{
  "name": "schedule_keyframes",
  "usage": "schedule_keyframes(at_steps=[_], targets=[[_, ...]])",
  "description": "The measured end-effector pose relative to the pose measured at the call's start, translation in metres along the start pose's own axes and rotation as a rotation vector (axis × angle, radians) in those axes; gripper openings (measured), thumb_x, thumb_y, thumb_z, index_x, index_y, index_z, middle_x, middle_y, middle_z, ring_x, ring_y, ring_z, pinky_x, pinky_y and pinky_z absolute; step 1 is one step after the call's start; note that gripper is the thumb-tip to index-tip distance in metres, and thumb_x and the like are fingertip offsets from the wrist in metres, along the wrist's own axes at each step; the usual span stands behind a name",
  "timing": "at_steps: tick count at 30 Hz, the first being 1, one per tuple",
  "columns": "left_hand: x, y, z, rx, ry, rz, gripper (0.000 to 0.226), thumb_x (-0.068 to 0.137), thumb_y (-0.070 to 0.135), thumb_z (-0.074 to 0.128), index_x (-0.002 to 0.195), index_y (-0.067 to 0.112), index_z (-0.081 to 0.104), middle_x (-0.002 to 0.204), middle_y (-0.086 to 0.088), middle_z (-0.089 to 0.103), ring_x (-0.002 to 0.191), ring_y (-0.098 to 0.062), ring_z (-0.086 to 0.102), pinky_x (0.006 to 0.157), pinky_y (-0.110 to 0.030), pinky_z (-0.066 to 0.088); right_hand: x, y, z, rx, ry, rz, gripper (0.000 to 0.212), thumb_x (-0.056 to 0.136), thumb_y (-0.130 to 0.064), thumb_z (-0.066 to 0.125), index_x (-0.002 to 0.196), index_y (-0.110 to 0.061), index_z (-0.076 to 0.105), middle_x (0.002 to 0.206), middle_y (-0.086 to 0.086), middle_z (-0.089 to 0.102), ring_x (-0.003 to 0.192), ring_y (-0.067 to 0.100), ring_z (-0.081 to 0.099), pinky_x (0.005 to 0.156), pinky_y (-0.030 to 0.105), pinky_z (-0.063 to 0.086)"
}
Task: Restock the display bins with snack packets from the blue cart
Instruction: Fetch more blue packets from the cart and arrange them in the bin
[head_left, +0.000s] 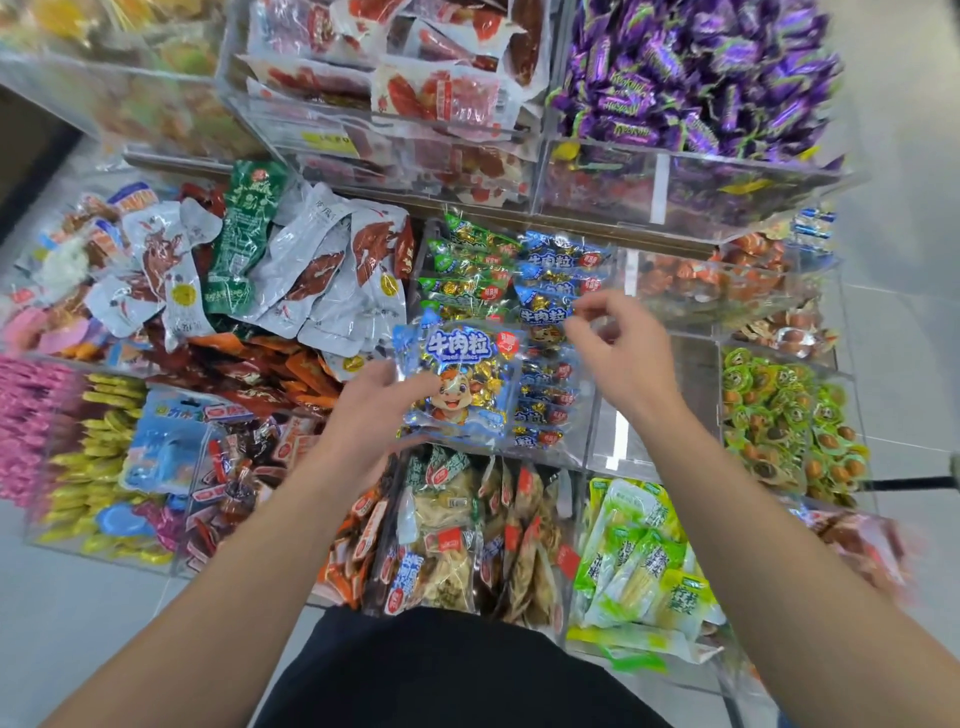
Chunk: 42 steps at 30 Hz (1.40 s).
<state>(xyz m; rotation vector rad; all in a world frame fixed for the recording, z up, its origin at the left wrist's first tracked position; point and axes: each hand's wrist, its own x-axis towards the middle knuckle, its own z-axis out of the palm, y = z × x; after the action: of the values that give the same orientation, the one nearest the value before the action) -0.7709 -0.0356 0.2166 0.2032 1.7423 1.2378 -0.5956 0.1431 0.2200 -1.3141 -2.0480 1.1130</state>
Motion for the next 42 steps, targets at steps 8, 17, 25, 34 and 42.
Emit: schedule_keyframes(at_steps=[8, 17, 25, 34, 42], targets=[[-0.001, -0.011, 0.008, 0.282, -0.099, 0.182, 0.025, 0.085, 0.028, 0.079, 0.102, 0.03, 0.06, 0.086, 0.045, 0.065, 0.082, 0.027, 0.058, 0.071, -0.008, 0.051, -0.009, -0.013, -0.001, -0.083, -0.474, -0.081, 0.024, 0.078, -0.031, 0.081, 0.081, -0.026, 0.057, 0.076, -0.008, 0.06, 0.064, 0.008, 0.052, 0.063, 0.029, 0.045], [0.011, -0.009, -0.013, 0.046, 0.111, 0.132, 0.07, 0.087, 0.044, 0.074, 0.142, 0.007, 0.051, 0.146, -0.006, 0.056, 0.135, -0.028, 0.051, 0.088, -0.036, 0.057, 0.023, -0.004, -0.055, -0.25, -0.137, -0.053, 0.025, 0.083, -0.025, 0.078, 0.102, -0.021, 0.063, 0.087, -0.005, 0.062, 0.075, 0.012, 0.059, 0.072, 0.027, 0.044], [0.013, -0.011, -0.012, 0.033, 0.123, 0.093, 0.073, 0.093, 0.041, 0.069, 0.15, 0.005, 0.04, 0.155, -0.01, 0.043, 0.137, -0.025, 0.046, 0.085, -0.031, 0.06, 0.044, -0.03, -0.022, -0.739, -0.024, -0.173, 0.03, 0.089, -0.021, 0.061, 0.119, -0.024, 0.064, 0.105, 0.007, 0.071, 0.091, 0.032, 0.062, 0.064, 0.033, 0.038], [0.013, -0.01, -0.015, -0.016, 0.089, 0.091, 0.037, 0.097, 0.034, 0.066, 0.128, 0.015, 0.06, 0.143, -0.003, 0.056, 0.125, -0.019, 0.057, 0.066, -0.022, 0.058, 0.06, -0.021, 0.015, -0.847, -0.046, -0.193, 0.028, 0.088, -0.005, 0.058, 0.114, -0.013, 0.063, 0.096, 0.015, 0.068, 0.078, 0.033, 0.06, 0.06, 0.033, 0.04], [0.009, -0.006, -0.018, -0.034, 0.062, 0.056, 0.01, 0.098, 0.032, 0.063, 0.107, 0.03, 0.066, 0.118, 0.012, 0.068, 0.109, -0.003, 0.064, 0.072, -0.028, 0.059, 0.068, 0.01, 0.024, -0.809, -0.193, -0.257, 0.029, 0.087, -0.013, 0.064, 0.116, -0.017, 0.067, 0.102, 0.01, 0.072, 0.109, 0.033, 0.055, 0.094, 0.043, 0.041]])
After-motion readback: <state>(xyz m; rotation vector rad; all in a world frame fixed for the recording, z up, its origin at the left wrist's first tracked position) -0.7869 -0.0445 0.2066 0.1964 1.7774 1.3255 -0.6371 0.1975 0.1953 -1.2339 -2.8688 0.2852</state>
